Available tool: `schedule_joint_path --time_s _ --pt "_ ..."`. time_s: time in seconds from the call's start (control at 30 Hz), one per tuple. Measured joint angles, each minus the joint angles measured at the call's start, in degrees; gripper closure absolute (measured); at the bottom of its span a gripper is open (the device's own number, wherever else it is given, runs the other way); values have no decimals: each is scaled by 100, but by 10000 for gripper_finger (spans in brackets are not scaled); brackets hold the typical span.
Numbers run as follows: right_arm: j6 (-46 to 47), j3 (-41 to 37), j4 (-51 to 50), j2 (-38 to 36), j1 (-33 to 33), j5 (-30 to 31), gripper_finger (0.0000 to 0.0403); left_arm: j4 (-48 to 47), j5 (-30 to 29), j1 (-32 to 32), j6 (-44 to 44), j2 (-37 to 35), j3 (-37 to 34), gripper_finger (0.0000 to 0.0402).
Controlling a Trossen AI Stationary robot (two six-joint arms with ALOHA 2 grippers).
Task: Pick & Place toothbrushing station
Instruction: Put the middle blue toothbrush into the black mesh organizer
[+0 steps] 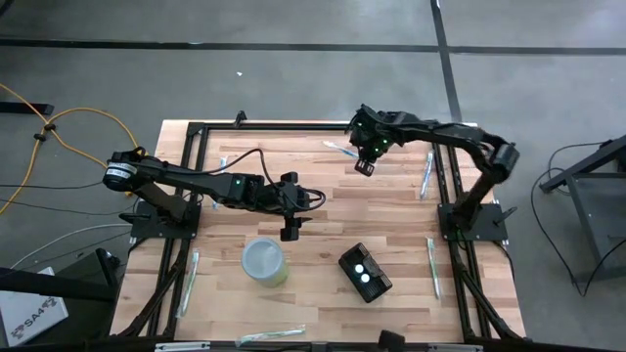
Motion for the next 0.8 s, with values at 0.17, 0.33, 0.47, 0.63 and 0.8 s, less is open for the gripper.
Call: schedule_joint_path --time_s 0.17,0.33,0.47,0.63,0.8 --pt "675 4 -169 -830 478 -24 401 0 1 0 0 0 0 176" --pt "1405 4 -261 -1648 1221 57 401 0 1 0 2 0 0 176" --pt "1976 6 -442 -2135 1995 558 401 18 3 0 57 0 0 176" --pt "2698 7 -756 -2410 3080 1414 401 203 7 -41 69 0 0 176" --pt "3340 7 -1116 -2392 4014 2184 401 515 -3 -118 484 0 0 176"
